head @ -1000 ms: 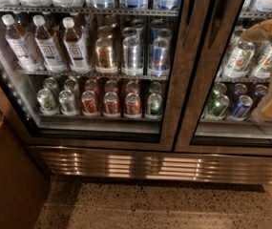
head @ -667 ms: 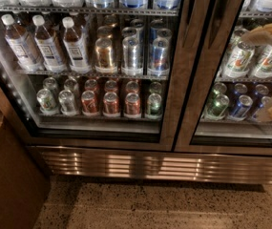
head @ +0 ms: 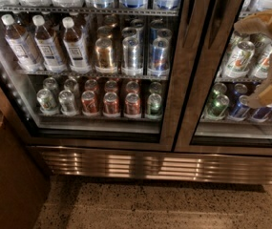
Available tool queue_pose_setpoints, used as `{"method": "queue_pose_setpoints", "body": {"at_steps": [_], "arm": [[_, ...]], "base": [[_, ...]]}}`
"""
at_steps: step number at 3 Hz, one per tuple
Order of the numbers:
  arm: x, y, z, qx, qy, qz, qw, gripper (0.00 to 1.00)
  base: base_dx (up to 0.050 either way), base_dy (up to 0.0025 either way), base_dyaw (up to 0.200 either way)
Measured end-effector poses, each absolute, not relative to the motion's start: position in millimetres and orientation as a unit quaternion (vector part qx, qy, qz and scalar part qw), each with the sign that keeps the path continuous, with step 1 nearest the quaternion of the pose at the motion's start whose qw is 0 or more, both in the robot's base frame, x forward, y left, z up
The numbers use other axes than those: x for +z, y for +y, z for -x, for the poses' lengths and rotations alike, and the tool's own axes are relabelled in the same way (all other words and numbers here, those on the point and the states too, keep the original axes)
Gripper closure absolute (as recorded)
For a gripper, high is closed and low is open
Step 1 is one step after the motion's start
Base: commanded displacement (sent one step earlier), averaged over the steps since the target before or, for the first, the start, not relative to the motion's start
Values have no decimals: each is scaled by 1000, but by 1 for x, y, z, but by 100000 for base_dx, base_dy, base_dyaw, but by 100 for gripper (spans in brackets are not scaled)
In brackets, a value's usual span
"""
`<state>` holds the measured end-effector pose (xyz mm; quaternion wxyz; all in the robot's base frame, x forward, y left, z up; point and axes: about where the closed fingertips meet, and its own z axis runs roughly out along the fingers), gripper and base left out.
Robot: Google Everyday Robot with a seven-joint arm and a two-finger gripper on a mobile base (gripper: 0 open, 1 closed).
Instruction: Open left fridge door
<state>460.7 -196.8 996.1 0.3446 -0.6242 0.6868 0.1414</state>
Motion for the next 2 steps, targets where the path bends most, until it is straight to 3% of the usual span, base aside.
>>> {"method": "queue_pose_setpoints", "body": {"at_steps": [1, 2], "arm": [[996, -197, -461, 141, 687, 624, 345, 0], [995, -195, -461, 188, 662, 625, 369, 0]], "base": [[0, 0, 0], [0, 0, 0]]}}
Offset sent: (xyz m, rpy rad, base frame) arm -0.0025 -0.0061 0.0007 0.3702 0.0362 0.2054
